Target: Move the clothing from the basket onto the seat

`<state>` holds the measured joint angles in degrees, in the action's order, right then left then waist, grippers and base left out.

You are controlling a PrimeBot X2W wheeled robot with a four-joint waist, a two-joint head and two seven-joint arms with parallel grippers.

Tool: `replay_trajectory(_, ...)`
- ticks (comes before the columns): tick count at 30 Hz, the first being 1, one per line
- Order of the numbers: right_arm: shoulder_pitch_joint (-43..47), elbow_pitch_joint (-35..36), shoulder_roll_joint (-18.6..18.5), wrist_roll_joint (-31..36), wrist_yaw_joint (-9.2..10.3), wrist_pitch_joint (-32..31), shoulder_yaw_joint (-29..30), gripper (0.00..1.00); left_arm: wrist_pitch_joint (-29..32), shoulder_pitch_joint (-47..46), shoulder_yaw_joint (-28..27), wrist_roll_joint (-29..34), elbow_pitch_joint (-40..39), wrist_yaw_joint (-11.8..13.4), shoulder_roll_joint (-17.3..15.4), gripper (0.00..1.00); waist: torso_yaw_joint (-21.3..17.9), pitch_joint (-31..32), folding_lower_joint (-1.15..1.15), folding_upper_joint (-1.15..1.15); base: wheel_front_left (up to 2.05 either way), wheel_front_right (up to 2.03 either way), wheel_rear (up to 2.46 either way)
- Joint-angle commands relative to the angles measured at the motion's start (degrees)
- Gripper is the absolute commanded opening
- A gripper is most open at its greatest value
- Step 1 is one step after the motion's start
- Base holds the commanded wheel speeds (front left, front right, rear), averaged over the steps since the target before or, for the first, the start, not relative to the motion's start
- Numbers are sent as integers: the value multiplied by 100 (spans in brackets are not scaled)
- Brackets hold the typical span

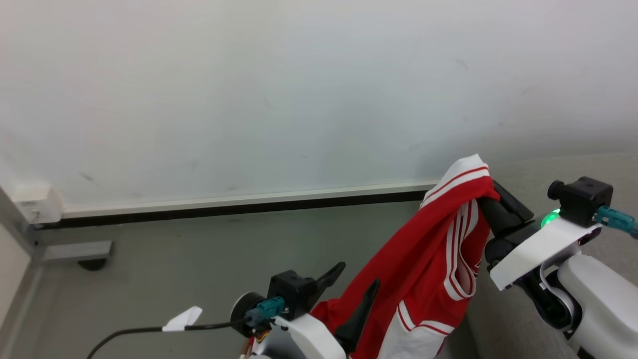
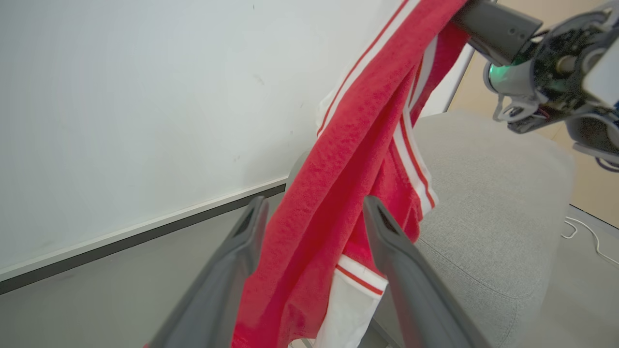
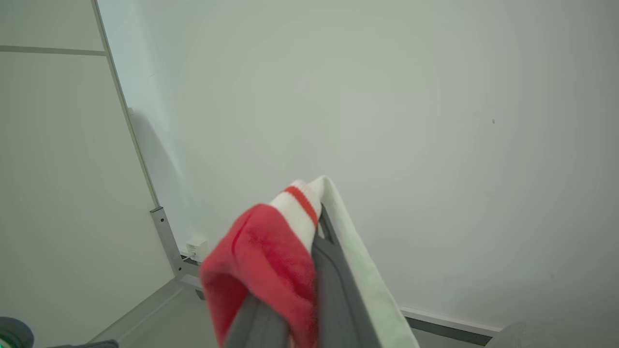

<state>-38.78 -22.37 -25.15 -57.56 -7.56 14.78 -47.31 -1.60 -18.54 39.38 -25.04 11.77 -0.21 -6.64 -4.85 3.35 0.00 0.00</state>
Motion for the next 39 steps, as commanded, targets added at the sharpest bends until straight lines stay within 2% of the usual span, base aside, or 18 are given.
replay_trajectory(1,-141,56,-59,1,14,40,53,0,-52,24,-5,17,-8,4,-21,100,-178,-44,0,0,0,0,0)
replay_trajectory(13,-241,747,-396,17,14,-92,294,0,-127,-90,76,11,-140,13,6,100,-1133,-181,0,0,0,0,0)
replay_trajectory(22,-32,1179,-672,-40,14,-214,801,0,-124,-178,138,24,-238,21,36,100,-1555,-372,0,0,0,0,0)
replay_trajectory(29,95,1357,-682,4,14,-265,1418,0,-17,-406,192,129,-394,16,-1,100,-1665,-768,0,0,0,0,0)
replay_trajectory(33,-84,1270,-592,76,14,-348,1955,0,126,-702,214,217,-558,-33,-71,100,-1621,-1279,0,0,0,0,0)
replay_trajectory(39,-856,670,-359,397,13,-767,2942,0,346,-1248,213,359,-840,-171,-199,100,-1430,-2295,0,0,0,0,0)
